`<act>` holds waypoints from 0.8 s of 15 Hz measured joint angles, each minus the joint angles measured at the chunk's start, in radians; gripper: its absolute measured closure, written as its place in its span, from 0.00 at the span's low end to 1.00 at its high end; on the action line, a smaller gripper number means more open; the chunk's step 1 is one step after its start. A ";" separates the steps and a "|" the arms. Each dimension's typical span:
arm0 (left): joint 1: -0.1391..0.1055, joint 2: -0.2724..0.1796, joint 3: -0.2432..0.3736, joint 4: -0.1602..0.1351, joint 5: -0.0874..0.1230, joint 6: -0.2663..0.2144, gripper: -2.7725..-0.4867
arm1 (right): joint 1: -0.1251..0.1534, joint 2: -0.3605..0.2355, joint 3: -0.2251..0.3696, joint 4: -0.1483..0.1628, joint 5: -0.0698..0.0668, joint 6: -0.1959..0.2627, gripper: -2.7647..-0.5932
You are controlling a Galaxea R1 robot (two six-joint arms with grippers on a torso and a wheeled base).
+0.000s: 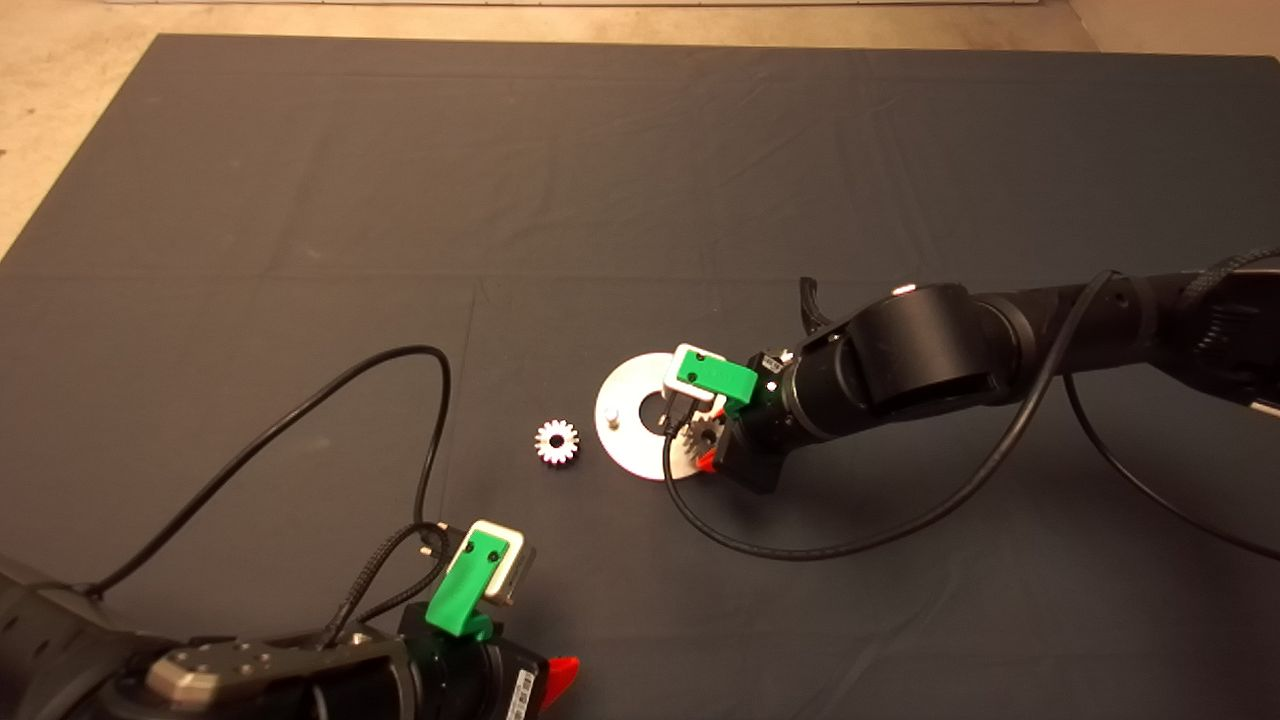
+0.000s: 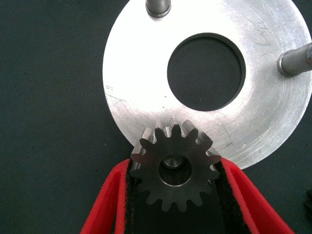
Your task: Install three planetary gears onto the carrier pins
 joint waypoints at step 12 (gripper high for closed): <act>-0.002 0.000 0.000 -0.002 0.000 -0.006 0.45 | -0.009 0.032 -0.053 0.033 -0.034 -0.021 0.83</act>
